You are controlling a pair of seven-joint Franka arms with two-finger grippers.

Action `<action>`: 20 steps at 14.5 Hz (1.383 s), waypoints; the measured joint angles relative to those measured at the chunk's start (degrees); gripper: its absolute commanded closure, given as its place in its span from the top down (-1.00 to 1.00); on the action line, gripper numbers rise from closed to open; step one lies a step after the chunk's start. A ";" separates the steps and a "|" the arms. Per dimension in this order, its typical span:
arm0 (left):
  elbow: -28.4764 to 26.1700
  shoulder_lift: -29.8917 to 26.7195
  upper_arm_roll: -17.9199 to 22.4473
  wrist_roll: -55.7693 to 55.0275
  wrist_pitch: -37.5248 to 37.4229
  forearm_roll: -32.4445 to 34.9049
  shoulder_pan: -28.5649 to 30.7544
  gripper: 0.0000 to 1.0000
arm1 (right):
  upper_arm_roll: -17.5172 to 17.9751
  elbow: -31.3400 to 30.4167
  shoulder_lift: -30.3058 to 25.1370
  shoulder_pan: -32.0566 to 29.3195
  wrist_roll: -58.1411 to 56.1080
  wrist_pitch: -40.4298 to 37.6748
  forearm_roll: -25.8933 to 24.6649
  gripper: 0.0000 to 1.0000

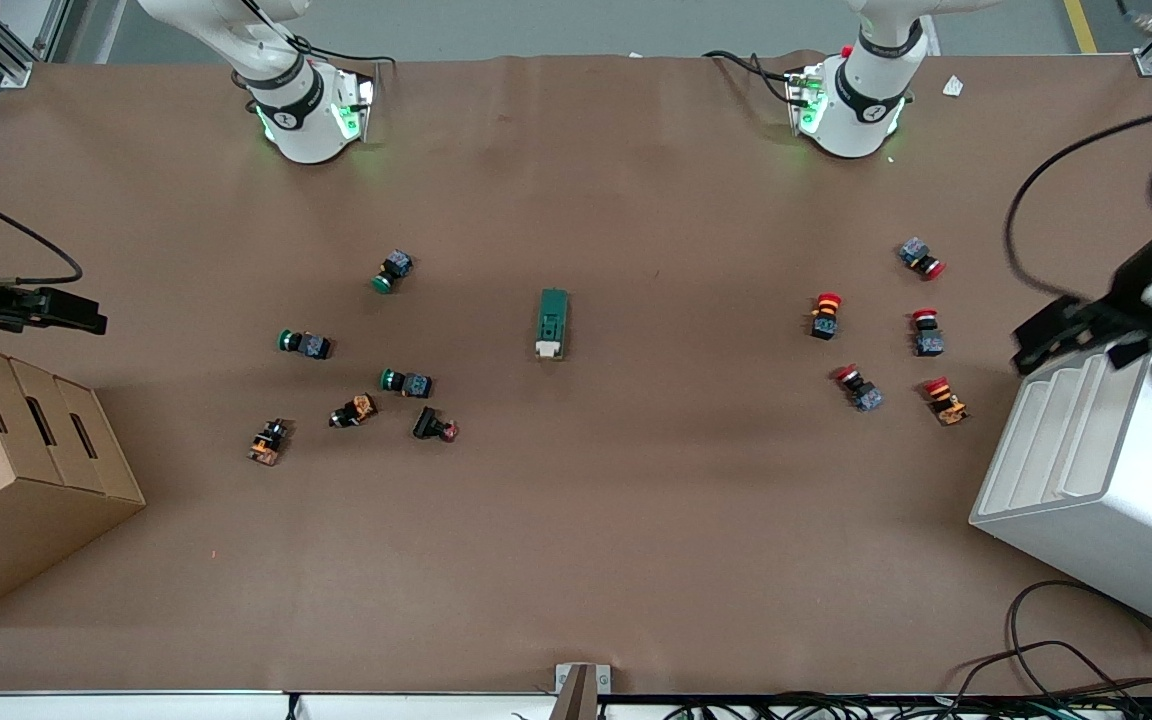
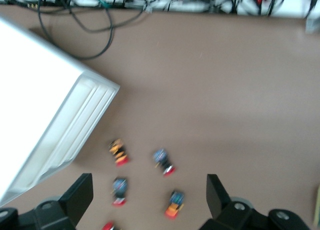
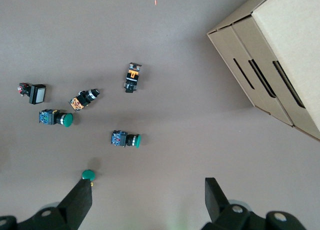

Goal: Close load switch with both arms

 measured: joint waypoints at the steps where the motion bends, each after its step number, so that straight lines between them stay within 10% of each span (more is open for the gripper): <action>1: -1.32 -1.82 1.33 2.08 -2.08 -0.38 -0.04 1.00 | 0.01 0.06 0.03 -0.03 0.00 0.00 0.00 1.00; 9: -20.71 -18.22 3.47 3.89 -3.65 -1.89 -2.41 1.00 | 0.22 0.77 0.06 -0.03 3.19 -4.12 0.00 1.00; 20: -16.52 -15.56 3.76 3.85 -4.57 -1.89 -6.11 1.00 | 1.31 1.26 -3.47 0.19 5.52 -6.73 0.01 1.00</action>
